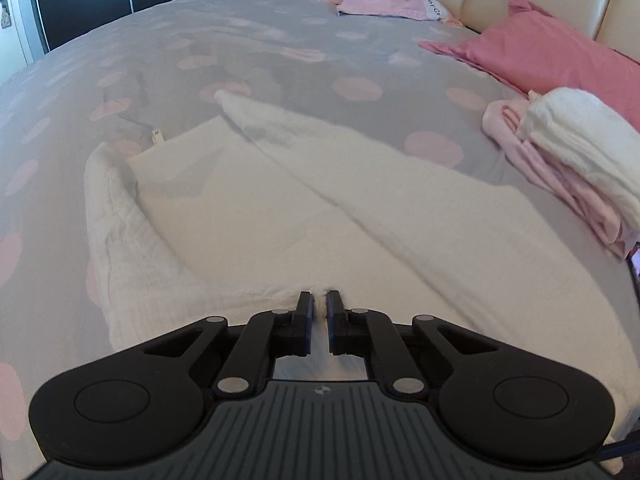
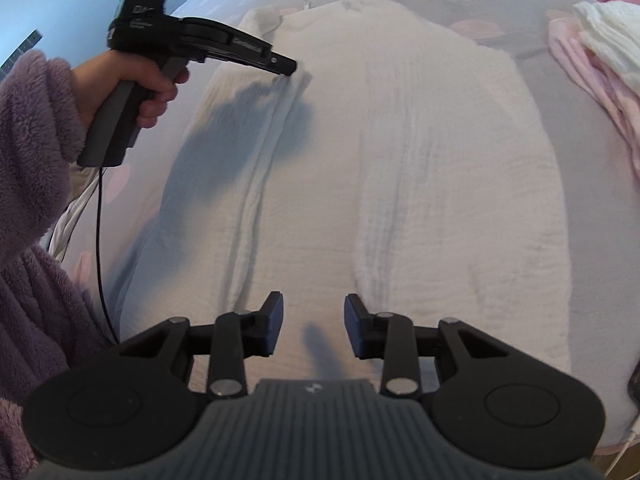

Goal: Fold clothes

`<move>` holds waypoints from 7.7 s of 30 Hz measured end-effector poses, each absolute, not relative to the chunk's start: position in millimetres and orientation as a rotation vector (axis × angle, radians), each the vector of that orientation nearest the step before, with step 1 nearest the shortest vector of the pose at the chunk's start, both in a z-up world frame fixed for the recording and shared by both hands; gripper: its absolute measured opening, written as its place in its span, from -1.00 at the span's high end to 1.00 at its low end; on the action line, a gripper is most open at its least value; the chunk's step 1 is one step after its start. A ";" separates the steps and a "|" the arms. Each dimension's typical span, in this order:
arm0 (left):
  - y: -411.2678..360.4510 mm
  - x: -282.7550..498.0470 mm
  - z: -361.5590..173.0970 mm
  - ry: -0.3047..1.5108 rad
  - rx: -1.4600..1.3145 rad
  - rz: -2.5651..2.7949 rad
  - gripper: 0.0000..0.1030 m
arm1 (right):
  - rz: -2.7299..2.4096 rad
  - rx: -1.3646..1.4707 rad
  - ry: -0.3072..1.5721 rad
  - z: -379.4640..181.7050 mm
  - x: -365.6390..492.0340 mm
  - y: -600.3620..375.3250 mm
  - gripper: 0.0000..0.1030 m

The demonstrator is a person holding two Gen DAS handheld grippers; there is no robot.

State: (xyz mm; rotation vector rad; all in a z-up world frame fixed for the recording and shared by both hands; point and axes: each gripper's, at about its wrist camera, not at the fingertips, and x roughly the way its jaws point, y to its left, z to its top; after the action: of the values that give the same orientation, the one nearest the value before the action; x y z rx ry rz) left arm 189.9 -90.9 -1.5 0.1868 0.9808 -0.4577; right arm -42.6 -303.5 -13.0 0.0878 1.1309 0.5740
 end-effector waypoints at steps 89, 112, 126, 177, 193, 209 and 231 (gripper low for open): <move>-56.0 120.4 -2.0 1.039 -0.265 -0.528 0.40 | 0.836 -0.246 1.253 14.8 -41.8 -243.9 0.00; -83.5 -10.8 -22.2 1.227 -0.357 -0.644 0.40 | 0.885 -0.443 1.235 -13.7 -82.1 -279.1 0.90; -89.0 -32.3 -30.7 1.304 -0.250 -0.611 0.65 | 1.104 -0.463 1.317 -21.5 -132.1 -249.1 0.77; -48.8 20.6 0.4 1.155 -0.152 -0.422 0.57 | 0.763 -0.371 1.019 17.4 -24.6 -293.1 1.00; -51.9 18.9 1.6 1.141 -0.116 -0.411 0.45 | 0.658 -0.340 0.916 9.5 15.6 -290.5 0.63; -44.5 29.0 -8.3 1.157 -0.147 -0.393 0.45 | 0.663 -0.308 0.998 -4.2 38.0 -290.2 0.95; -48.5 8.4 6.9 1.130 -0.115 -0.394 0.43 | 0.637 -0.314 0.913 14.0 11.3 -299.0 0.58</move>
State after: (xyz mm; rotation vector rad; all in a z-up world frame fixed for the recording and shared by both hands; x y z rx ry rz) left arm 8.4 -48.5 6.9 -0.1145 1.1295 -0.3940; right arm 11.3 -299.0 14.1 -0.3143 0.9132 0.6367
